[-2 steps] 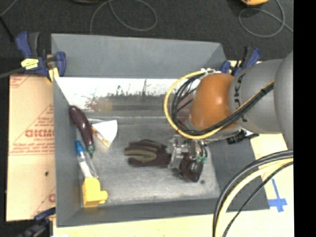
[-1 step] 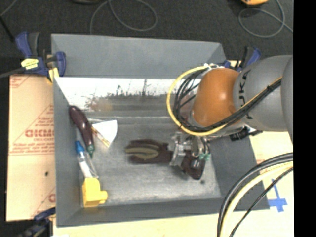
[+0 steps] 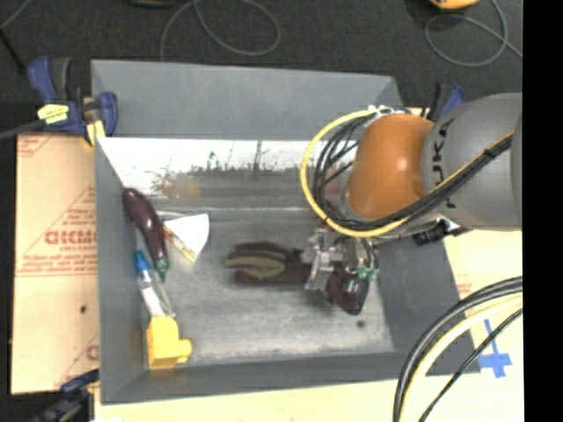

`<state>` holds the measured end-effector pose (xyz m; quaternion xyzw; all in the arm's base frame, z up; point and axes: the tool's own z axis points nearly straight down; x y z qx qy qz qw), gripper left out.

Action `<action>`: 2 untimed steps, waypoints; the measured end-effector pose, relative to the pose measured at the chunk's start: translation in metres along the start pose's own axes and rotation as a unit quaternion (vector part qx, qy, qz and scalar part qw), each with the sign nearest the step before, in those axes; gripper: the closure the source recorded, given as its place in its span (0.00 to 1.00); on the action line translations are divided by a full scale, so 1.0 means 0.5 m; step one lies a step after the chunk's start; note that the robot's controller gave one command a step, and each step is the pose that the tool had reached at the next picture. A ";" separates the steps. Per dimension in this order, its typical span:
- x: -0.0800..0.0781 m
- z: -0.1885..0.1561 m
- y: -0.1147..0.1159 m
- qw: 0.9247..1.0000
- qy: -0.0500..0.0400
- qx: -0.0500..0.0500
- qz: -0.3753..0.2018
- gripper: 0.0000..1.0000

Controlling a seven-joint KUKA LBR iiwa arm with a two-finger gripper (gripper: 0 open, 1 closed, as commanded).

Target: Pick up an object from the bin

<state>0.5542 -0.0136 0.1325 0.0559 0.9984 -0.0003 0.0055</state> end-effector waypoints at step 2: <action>0.000 -0.043 0.000 1.000 0.000 0.000 0.000 1.00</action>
Offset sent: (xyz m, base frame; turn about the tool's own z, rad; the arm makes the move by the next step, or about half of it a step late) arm -0.0002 -0.0001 0.0446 0.0000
